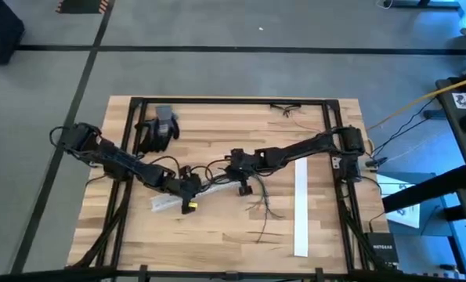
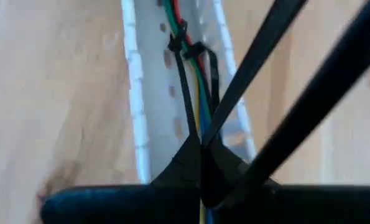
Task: Ziptie cables
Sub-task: Put the colored ziptied cables into the white cable duct
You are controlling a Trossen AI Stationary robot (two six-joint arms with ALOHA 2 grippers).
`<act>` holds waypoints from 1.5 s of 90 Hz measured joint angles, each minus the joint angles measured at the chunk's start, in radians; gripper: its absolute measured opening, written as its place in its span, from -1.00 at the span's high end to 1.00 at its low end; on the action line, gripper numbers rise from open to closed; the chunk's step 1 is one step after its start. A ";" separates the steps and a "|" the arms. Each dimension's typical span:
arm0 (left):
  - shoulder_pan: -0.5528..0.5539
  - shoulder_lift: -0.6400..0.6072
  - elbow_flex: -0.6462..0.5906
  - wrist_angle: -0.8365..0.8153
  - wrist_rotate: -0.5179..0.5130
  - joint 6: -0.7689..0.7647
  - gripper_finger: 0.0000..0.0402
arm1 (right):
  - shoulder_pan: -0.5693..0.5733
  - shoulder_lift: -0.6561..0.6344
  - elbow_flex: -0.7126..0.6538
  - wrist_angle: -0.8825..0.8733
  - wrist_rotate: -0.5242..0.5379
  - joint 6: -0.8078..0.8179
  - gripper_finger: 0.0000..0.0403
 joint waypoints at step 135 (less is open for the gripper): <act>0.031 -0.009 0.080 -0.018 -0.007 -0.038 0.37 | 0.000 0.064 -0.027 0.279 -0.131 0.035 0.99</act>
